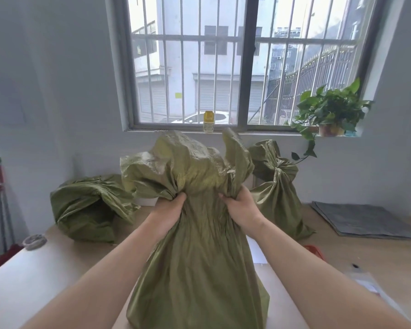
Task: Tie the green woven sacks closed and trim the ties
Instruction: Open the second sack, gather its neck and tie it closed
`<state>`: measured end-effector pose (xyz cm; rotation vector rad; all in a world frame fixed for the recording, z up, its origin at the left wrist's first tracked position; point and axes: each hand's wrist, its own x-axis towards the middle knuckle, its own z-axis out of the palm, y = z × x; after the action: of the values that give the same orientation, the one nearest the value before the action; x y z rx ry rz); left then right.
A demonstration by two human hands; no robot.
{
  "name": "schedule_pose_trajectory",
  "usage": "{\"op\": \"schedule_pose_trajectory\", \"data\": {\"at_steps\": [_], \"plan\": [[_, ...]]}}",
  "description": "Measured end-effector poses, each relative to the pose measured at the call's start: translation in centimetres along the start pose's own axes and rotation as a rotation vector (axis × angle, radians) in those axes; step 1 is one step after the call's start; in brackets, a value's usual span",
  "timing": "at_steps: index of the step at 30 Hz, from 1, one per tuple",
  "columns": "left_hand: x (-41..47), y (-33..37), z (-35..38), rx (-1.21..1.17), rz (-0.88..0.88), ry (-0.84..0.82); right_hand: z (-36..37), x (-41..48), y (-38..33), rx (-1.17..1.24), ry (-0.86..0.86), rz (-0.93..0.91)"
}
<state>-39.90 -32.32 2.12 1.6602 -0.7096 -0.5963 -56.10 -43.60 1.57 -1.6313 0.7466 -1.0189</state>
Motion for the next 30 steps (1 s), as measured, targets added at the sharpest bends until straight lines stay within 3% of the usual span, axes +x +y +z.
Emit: {"op": "schedule_pose_trajectory", "data": {"at_steps": [4, 8, 12, 18, 25, 30], "plan": [[-0.4, 0.1, 0.5, 0.072, -0.007, 0.008, 0.9, 0.2, 0.0, 0.056, 0.010, 0.021], [0.0, -0.3, 0.8, 0.053, -0.064, -0.132, 1.4, 0.8, 0.4, 0.059, 0.000, 0.026], [-0.1, -0.3, 1.5, 0.285, 0.029, -0.150, 2.0, 1.0, 0.8, 0.058, 0.025, 0.007], [1.2, -0.9, 2.8, 0.194, 0.050, -0.143, 3.2, 0.9, 0.8, 0.086, -0.019, -0.016], [3.1, -1.5, 4.3, 0.233, 0.220, -0.131, 3.3, 1.5, 0.7, 0.063, -0.079, -0.001], [3.5, -1.1, 4.2, 0.335, 0.096, -0.175, 4.5, 1.8, 0.8, -0.050, -0.062, 0.020]]}}
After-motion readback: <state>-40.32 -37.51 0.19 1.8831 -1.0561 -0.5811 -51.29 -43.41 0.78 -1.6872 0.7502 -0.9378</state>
